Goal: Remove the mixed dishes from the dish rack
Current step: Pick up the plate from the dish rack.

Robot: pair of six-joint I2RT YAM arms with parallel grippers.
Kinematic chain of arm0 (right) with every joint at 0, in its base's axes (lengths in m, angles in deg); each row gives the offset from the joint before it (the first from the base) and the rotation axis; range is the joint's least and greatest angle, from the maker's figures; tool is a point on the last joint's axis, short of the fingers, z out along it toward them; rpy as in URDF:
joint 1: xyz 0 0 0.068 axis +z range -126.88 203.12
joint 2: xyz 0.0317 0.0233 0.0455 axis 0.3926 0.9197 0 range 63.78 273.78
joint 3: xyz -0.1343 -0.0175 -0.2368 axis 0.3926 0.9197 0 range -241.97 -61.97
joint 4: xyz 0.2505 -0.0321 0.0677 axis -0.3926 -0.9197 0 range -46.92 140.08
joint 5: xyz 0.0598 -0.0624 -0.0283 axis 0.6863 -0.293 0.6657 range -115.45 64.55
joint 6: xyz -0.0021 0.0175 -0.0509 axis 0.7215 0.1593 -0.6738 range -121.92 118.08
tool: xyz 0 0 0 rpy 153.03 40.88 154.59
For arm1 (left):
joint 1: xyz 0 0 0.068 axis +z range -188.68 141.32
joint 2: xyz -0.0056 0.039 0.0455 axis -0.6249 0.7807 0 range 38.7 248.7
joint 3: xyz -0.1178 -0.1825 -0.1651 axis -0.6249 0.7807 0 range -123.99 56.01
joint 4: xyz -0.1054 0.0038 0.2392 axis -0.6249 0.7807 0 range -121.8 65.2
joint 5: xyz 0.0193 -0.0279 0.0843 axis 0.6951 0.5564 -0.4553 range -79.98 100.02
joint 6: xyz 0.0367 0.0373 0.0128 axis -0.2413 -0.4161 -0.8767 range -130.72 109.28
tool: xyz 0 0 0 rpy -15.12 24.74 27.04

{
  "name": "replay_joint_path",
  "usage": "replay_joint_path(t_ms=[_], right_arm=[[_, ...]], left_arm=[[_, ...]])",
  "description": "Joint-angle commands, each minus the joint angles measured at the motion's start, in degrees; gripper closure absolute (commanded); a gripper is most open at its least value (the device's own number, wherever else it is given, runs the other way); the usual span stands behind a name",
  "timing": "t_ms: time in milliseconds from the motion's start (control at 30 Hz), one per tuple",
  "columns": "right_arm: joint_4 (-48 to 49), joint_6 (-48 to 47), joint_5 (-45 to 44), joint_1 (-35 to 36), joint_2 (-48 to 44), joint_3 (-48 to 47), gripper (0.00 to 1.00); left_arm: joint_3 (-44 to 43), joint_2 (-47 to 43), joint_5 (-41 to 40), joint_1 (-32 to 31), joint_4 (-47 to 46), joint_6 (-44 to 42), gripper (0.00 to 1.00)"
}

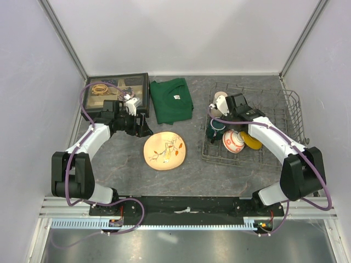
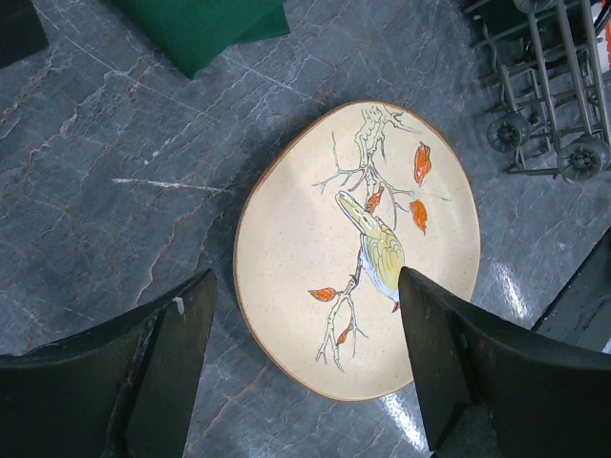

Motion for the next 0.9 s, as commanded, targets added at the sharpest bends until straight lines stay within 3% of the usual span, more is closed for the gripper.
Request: replay_joint_path(t_ms=[0,867], right_arm=[[0.9,-2.1,-6.4,-0.2,-1.7,-2.4,0.2],[8.0,-6.5,-13.0,-0.3,2.7,3.2,0.27]], left_arm=[[-1.3,-1.9,0.6,-0.2,-1.0,-0.7,0.17],[-0.8,-1.7,0.3,-0.1,-1.5,-0.5,0.17]])
